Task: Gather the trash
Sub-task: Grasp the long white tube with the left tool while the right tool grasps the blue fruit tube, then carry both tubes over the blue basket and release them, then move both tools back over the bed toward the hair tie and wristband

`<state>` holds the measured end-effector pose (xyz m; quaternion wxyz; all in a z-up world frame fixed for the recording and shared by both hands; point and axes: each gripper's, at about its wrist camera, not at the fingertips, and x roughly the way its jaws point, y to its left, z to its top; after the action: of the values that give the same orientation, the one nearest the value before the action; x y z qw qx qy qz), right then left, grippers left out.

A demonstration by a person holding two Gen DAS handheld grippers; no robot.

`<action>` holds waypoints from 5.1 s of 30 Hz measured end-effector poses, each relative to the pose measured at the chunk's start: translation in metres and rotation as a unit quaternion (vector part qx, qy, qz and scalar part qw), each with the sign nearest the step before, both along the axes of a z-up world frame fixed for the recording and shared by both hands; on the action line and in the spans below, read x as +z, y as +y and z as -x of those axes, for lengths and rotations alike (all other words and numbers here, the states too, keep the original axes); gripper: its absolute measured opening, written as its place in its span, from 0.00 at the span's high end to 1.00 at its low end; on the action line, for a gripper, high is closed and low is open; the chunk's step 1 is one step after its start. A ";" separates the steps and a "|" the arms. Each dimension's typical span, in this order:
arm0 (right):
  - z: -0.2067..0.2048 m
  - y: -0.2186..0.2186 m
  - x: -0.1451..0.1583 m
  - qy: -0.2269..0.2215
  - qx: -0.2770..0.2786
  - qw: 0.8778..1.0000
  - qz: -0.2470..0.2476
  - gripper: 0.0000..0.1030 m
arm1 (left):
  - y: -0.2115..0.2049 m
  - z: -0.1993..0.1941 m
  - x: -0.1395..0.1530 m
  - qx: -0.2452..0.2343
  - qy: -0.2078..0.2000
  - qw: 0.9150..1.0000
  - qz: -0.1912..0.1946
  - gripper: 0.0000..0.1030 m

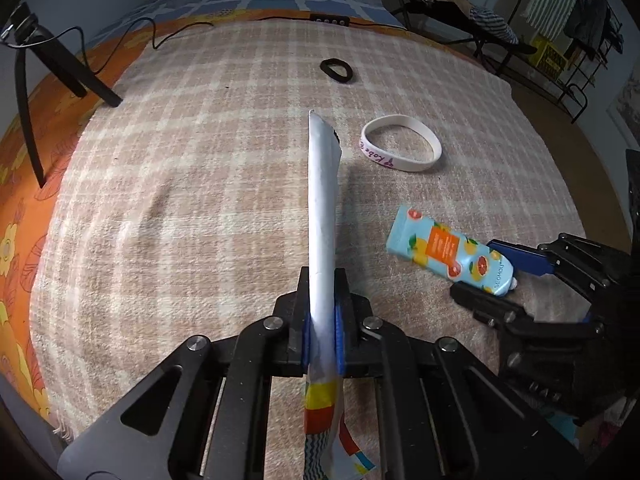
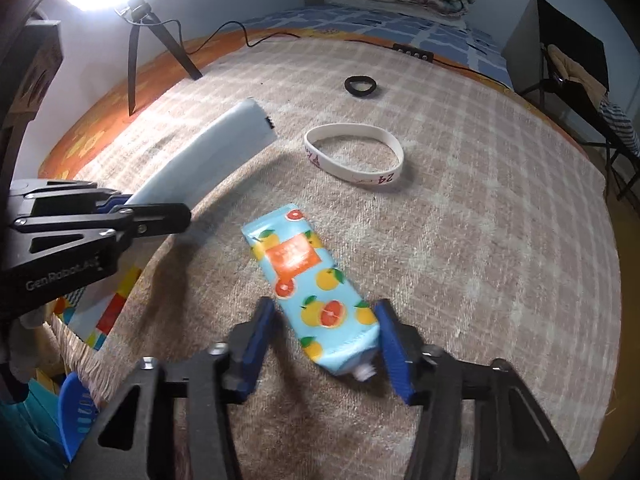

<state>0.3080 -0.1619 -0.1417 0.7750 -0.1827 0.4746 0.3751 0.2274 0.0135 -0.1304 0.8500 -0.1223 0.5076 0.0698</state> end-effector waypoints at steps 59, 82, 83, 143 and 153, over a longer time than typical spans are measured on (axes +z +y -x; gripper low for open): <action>0.177 -0.049 0.052 0.007 0.045 0.996 -0.078 0.99 | -0.024 0.197 0.028 -0.032 -0.016 0.997 0.069 0.94; 0.235 -0.059 0.006 0.060 0.040 0.996 -0.058 0.99 | -0.041 0.250 -0.025 -0.041 0.038 0.995 0.085 0.94; 0.236 -0.058 0.004 0.061 0.040 0.996 -0.057 0.99 | -0.042 0.250 -0.026 -0.042 0.039 0.995 0.085 0.94; 0.200 -0.063 0.022 -0.035 -0.035 0.999 -0.004 0.05 | -0.025 0.217 -0.004 -0.015 0.020 0.998 0.051 0.39; 0.160 -0.069 0.041 -0.061 -0.043 0.997 -0.031 0.05 | -0.012 0.175 0.025 -0.009 -0.006 0.998 0.062 0.39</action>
<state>0.1476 -0.2311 -0.1006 0.8235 -0.1607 0.4216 0.3439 0.0526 0.0018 -0.1053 0.8446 -0.1706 0.5066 0.0301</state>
